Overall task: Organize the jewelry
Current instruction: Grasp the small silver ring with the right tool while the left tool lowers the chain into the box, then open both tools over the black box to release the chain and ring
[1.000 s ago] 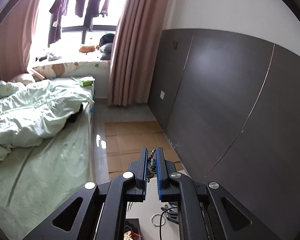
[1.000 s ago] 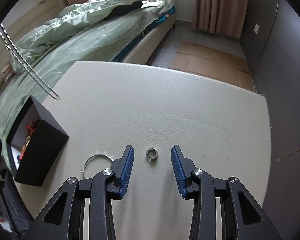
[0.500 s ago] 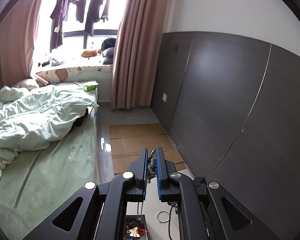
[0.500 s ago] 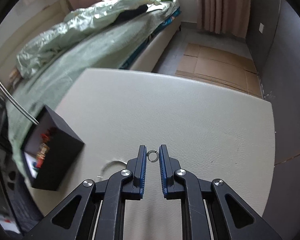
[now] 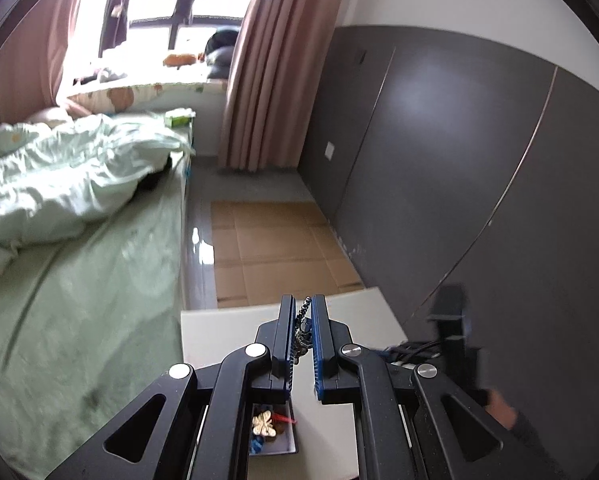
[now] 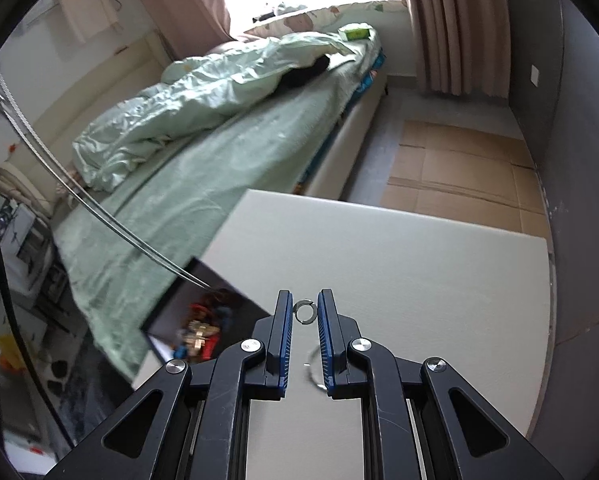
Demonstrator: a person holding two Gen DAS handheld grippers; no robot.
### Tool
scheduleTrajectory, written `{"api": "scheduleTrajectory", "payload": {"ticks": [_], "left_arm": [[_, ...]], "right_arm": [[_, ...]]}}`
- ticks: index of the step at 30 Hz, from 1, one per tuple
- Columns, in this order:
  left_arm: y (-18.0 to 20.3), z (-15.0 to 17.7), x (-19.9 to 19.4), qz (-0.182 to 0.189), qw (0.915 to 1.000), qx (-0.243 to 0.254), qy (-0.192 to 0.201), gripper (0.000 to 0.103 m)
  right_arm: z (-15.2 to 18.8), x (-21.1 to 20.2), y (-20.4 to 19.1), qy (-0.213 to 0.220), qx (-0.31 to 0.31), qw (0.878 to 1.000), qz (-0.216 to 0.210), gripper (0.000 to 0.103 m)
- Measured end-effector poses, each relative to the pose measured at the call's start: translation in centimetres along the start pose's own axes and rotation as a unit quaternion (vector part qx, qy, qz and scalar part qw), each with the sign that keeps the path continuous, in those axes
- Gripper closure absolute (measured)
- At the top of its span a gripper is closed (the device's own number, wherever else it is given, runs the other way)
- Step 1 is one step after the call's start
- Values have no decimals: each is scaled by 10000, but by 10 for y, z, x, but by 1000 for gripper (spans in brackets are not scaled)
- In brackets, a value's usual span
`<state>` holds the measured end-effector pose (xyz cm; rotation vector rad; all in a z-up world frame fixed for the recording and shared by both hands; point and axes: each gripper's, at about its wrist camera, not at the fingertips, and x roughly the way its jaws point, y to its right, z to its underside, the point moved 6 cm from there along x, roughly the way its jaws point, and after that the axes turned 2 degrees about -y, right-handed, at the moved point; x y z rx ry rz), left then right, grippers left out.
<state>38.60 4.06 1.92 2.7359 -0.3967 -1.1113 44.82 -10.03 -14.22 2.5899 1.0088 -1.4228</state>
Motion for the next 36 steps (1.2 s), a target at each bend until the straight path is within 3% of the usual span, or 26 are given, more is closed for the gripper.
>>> {"api": "scheduleTrajectory", "payload": {"ticks": [9, 17, 23, 32, 34, 35, 36], "left_arm": [[-29, 46, 53, -25, 9983, -294, -497, 95], [-49, 83, 94, -104, 9940, -460, -990, 95], [-70, 104, 104, 6, 9869, -934, -1319, 92], [-102, 126, 85, -117, 9842, -1315, -1181, 90], [-105, 128, 83, -132, 9841, -1348, -1148, 67], [-106, 128, 80, -169, 9845, -1369, -1085, 40], [-108, 127, 79, -186, 9851, -1381, -1010, 21]], "right_arm": [[-3, -23, -36, 200, -203, 9995, -126, 89], [0, -18, -56, 150, -230, 9992, -279, 89], [4, 4, -69, -58, -227, 9989, -417, 89], [10, 44, -85, -401, -155, 9973, -597, 89], [11, 51, -87, -504, -146, 9969, -583, 89], [10, 54, -87, -552, -124, 9968, -568, 84], [10, 55, -85, -587, -101, 9969, -511, 66]]}}
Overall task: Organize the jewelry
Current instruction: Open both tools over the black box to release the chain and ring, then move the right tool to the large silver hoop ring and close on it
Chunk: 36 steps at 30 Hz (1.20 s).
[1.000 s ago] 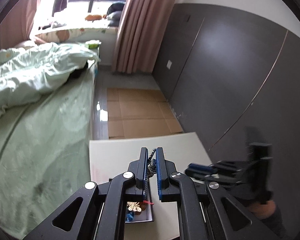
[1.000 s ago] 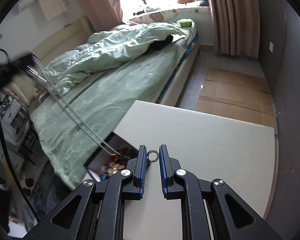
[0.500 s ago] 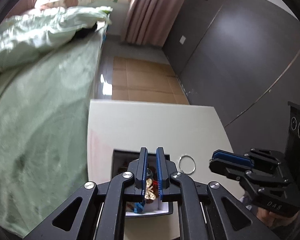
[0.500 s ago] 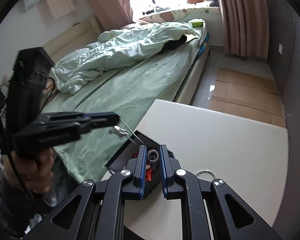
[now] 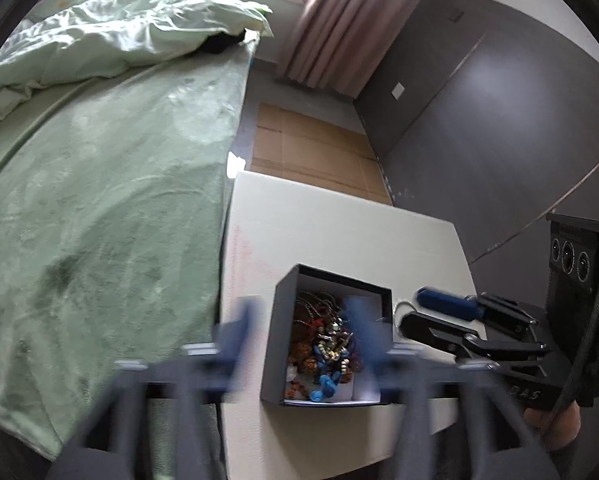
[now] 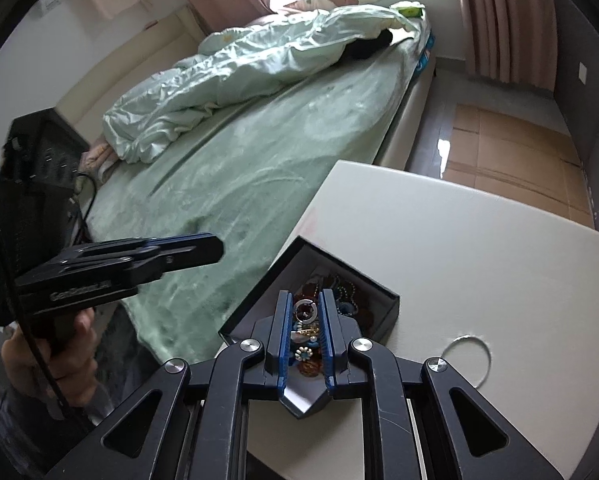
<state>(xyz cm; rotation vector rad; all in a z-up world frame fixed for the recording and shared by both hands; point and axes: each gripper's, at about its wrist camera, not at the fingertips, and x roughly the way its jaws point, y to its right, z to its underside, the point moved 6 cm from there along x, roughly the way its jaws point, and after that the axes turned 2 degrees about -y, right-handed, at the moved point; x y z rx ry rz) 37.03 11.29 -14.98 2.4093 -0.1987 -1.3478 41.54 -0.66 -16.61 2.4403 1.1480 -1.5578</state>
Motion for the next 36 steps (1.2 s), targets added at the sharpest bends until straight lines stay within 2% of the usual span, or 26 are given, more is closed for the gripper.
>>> {"api": "scheduleTrajectory", "payload": {"ticks": [2, 5, 13, 17, 20, 21, 29, 36], "left_arm": [[0, 0, -7, 23, 9997, 3, 223, 16], [2, 0, -7, 87, 9997, -6, 238, 16], [21, 5, 7, 151, 9993, 230, 258, 16], [24, 9, 17, 195, 9993, 259, 189, 16], [23, 12, 24, 243, 9993, 257, 97, 15], [23, 14, 26, 264, 9993, 253, 67, 15], [14, 20, 32, 229, 9994, 252, -37, 15], [10, 20, 42, 99, 9993, 285, -199, 15]], "right_arm": [[-1, -6, 9, 120, 59, 9997, 185, 48], [2, -16, 25, 183, 200, 9995, 181, 48], [25, -30, 74, -5, 438, 9972, 607, 48], [37, -22, 85, -208, 415, 9957, 796, 48], [44, -11, 87, -366, 279, 9943, 963, 32], [45, -8, 88, -406, 241, 9938, 1007, 29], [59, 27, 106, -837, 9, 9861, 1434, 29], [61, 39, 107, -744, -184, 9823, 1711, 28]]}}
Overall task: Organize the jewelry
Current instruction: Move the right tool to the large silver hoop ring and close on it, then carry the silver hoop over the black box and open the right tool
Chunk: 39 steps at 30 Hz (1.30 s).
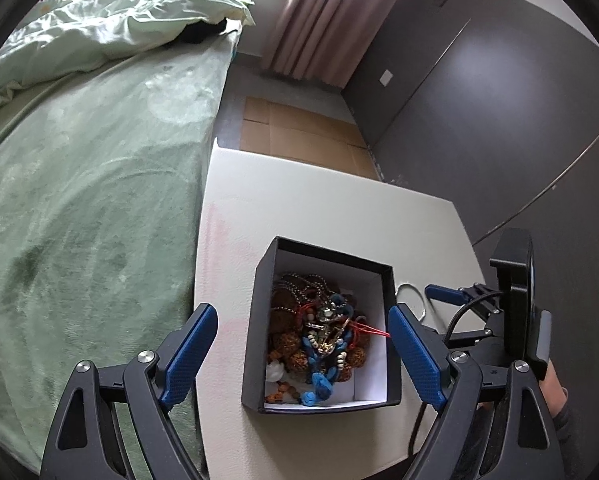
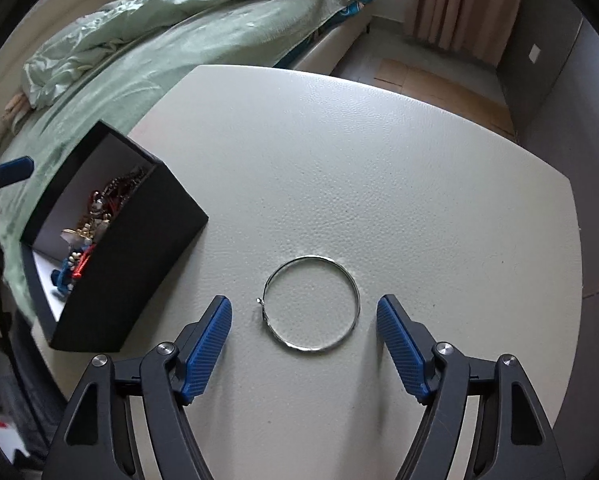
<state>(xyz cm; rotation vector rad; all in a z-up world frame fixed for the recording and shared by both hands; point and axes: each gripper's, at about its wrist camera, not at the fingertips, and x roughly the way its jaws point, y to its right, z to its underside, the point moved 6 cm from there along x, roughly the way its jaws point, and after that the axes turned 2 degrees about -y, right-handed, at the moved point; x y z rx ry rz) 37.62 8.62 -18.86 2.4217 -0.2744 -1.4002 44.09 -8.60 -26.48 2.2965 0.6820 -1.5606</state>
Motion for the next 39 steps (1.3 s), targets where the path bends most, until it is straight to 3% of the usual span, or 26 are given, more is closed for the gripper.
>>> {"api": "scheduleTrajectory", "payload": {"ticks": [7, 11, 20, 28, 34, 36, 39], "left_arm": [[6, 3, 5, 31, 10000, 22, -47, 15], [4, 3, 3, -5, 10000, 23, -70, 15], [4, 2, -7, -49, 9999, 124, 14, 15], [1, 0, -16, 32, 9999, 72, 148, 15], [-4, -5, -32, 144, 9990, 91, 408, 15], [-6, -7, -39, 166, 9985, 103, 508, 6], [-12, -9, -49, 213, 9976, 53, 654, 4]], "right_arm": [[1, 1, -4, 1, -61, 9998, 169, 29], [1, -3, -6, 66, -139, 9998, 117, 52], [3, -8, -2, 155, 133, 9997, -107, 54], [-5, -45, 7, 552, 391, 9975, -181, 54], [-25, -78, -13, 891, 276, 9951, -319, 54], [-31, -86, -23, 984, 216, 9941, -400, 54], [-39, -91, -38, 1071, 154, 9926, -555, 54]]}}
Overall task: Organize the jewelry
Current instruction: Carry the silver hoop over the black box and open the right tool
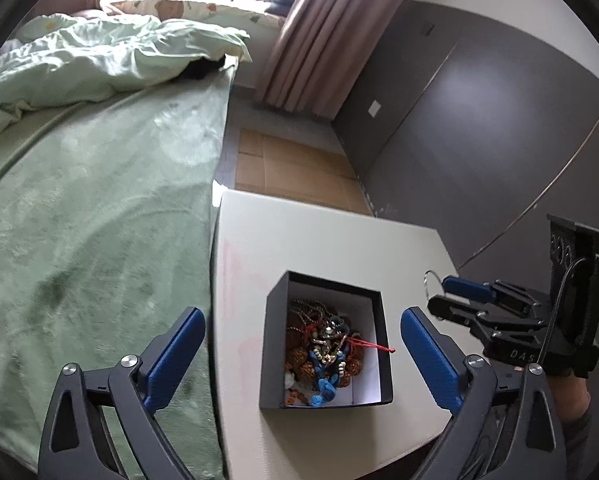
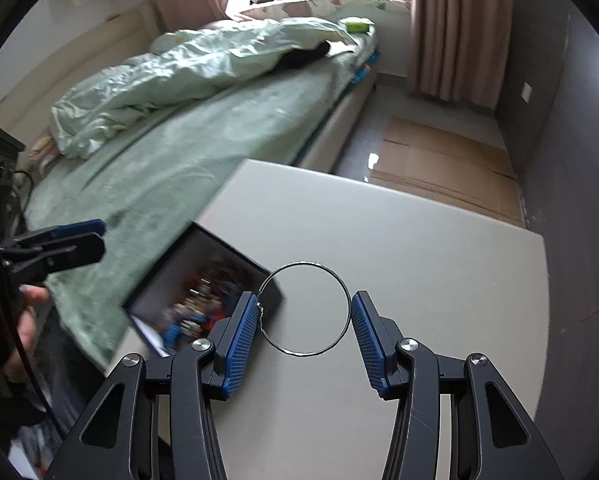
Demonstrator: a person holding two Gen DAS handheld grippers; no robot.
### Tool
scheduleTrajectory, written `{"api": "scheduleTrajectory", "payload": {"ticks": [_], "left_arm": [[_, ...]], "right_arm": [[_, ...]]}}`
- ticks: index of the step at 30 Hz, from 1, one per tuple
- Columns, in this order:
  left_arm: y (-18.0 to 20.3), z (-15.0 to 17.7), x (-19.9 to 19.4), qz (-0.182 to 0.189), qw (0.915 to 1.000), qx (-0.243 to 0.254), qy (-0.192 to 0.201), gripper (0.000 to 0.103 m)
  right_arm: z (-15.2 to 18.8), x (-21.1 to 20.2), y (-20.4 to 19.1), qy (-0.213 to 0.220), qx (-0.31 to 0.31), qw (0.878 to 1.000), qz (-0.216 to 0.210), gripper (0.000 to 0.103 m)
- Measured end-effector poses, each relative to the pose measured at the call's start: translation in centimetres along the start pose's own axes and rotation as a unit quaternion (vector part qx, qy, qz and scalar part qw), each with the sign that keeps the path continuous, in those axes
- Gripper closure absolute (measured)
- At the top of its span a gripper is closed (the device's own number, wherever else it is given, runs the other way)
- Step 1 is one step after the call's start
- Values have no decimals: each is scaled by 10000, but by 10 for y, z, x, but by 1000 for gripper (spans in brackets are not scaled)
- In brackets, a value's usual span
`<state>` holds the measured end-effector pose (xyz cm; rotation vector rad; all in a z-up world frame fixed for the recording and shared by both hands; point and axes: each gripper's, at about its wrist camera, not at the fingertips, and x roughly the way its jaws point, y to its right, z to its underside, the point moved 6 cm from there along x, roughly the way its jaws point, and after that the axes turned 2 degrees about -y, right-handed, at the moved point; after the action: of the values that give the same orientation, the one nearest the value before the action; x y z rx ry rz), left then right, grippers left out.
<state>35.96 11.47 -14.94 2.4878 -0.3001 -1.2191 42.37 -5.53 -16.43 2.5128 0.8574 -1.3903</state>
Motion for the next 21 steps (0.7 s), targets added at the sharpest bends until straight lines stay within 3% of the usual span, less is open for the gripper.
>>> {"api": "scheduleTrajectory", "payload": {"ticks": [19, 21], "left_arm": [[-54, 4, -41, 30, 9989, -361, 287, 0], [-55, 4, -42, 48, 9988, -378, 300, 0]], "right_arm": [[-18, 37, -72, -235, -129, 9965, -793, 53], [-17, 45, -77, -346, -61, 9946, -975, 47]]}}
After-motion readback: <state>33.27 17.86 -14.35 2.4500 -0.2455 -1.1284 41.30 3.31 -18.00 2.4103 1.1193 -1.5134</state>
